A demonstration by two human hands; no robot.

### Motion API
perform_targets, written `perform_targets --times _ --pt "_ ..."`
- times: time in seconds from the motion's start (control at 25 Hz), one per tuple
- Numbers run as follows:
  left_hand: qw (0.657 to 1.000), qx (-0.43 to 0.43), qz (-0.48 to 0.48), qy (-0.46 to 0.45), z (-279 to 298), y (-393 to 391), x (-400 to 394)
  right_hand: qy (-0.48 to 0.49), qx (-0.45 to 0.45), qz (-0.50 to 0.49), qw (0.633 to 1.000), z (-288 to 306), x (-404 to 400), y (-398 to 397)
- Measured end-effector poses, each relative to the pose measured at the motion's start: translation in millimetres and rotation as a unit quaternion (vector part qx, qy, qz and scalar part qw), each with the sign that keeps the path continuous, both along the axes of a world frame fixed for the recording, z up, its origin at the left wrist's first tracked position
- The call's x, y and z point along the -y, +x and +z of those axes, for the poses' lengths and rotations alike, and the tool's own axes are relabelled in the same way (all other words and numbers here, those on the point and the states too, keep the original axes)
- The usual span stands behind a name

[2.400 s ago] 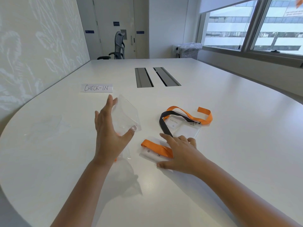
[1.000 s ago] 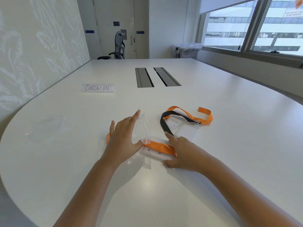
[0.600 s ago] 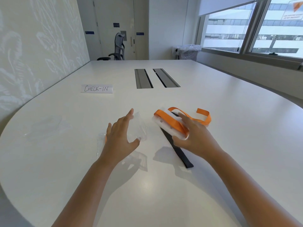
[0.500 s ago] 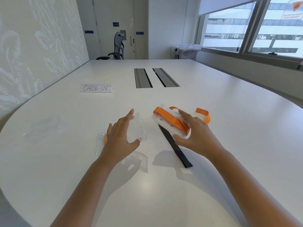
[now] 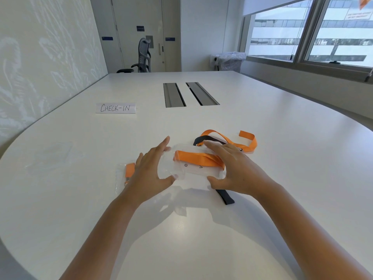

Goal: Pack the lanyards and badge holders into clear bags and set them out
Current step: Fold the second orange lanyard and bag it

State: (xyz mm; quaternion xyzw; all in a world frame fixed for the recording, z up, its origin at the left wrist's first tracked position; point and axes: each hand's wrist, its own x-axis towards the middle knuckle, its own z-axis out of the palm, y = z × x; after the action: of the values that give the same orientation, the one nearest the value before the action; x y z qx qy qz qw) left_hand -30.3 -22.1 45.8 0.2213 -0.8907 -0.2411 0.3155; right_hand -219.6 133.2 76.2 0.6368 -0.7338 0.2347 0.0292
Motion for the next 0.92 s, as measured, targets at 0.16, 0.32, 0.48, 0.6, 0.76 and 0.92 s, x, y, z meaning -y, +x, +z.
perform_targets --times 0.16,0.32,0.48,0.6,0.76,0.92 --pt "1.0 0.017 -0.006 0.008 0.2 -0.1 -1.8 0.021 -0.007 0.012 1.0 -0.7 -0.6 -0.3" --pt "0.997 0.07 -0.019 0.029 1.6 -1.3 -2.1 0.031 -0.015 -0.005 0.999 -4.2 1.3 -0.3" --pt "0.993 0.115 -0.013 -0.008 -2.1 -5.2 -1.9 0.039 -0.012 -0.001 0.999 -8.2 3.1 3.6" --pt "0.987 0.153 -0.004 -0.046 -4.6 -5.3 -1.2 0.04 -0.002 0.001 0.999 -8.1 3.4 6.1" --pt "0.983 0.166 -0.002 -0.082 -5.6 -8.7 -4.6 0.028 0.01 -0.008 1.0 -6.7 2.6 6.7" --pt "0.99 0.128 -0.004 -0.063 -4.5 -8.1 -5.5 0.037 0.015 0.011 0.999 -7.2 1.6 6.5"
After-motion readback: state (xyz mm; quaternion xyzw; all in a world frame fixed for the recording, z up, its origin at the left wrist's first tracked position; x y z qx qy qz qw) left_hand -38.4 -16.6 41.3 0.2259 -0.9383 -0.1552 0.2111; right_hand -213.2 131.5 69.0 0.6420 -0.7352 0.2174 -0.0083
